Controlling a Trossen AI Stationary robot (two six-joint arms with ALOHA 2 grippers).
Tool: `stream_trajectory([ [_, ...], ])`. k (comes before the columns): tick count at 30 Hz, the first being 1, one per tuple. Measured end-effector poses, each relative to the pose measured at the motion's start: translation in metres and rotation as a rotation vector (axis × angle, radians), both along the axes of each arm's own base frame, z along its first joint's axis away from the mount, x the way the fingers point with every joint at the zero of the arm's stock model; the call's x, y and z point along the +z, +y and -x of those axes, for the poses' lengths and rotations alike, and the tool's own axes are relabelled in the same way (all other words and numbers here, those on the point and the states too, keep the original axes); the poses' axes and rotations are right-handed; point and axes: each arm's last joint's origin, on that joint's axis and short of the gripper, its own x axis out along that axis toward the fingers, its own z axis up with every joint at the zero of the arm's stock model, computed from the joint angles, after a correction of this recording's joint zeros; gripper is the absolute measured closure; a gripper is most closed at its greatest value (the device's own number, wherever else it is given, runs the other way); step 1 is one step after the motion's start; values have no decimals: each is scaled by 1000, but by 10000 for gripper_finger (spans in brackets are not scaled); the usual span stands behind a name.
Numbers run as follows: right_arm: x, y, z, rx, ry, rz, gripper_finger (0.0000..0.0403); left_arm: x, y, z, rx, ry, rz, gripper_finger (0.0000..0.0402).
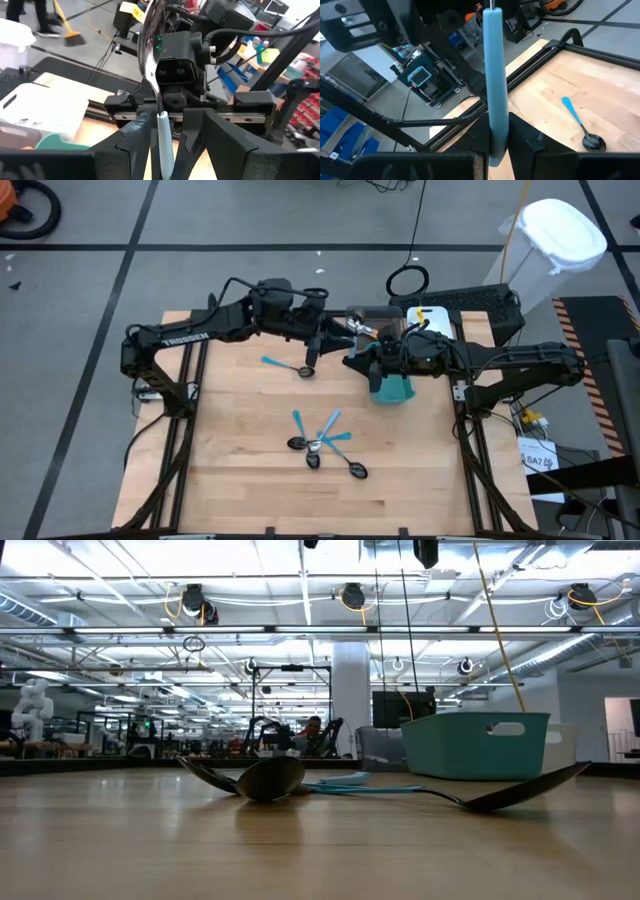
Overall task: Sort silverware by color (type)
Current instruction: Put the light blue spoon into the white bin
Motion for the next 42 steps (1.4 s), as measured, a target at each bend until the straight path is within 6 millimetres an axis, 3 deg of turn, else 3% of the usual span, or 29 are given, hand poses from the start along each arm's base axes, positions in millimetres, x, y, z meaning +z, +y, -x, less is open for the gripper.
stream_trajectory([
  [10,0,0,0,10,6,40,364,0,-4,-1,0,-3,-27,231],
  [18,0,0,0,13,10,54,364,-16,-1,-13,6,43,-24,290],
  [23,-1,0,0,12,11,50,364,-22,0,-22,-4,40,-5,304],
  [42,-1,0,0,10,9,45,364,-16,9,-21,13,-15,49,320],
])
